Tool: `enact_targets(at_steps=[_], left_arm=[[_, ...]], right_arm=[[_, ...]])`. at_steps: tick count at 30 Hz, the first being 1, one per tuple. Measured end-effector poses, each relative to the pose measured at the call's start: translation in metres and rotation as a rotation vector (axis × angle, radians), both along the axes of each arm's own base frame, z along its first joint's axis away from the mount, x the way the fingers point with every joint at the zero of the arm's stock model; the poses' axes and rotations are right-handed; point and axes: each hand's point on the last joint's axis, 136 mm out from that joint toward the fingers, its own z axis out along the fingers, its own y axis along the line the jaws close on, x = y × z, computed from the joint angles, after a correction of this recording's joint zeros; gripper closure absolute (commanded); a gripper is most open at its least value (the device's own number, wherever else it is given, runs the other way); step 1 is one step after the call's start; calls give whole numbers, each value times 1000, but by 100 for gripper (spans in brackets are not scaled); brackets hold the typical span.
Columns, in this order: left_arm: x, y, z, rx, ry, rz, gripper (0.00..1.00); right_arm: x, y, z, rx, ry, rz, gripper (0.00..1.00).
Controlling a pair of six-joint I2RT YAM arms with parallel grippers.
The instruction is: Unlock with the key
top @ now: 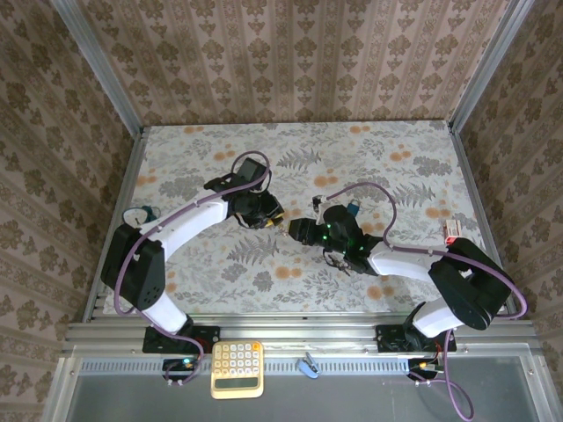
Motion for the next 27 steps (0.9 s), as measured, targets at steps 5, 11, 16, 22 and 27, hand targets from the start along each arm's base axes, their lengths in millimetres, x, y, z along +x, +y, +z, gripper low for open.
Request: enact_targets(at_steps=[5,11,16,22,27], left_arm=[[0,0,0,0,1,0,82],[-1,-1,0,-2,3,-3,82],[-1,-1,0,-2,4,-3,82],[-2,-1,0,-5,5,-5,82],[-2,-1,0,-7,7,-6,82]], right_arm=[[-1,5,-2,5,1,17,67],[-1,10,-11,-2,19,22,68],[2,17,-5,24,9,29,68],[1,20,-5,29,13,36,72],[2,22,-10,27,22,39,77]])
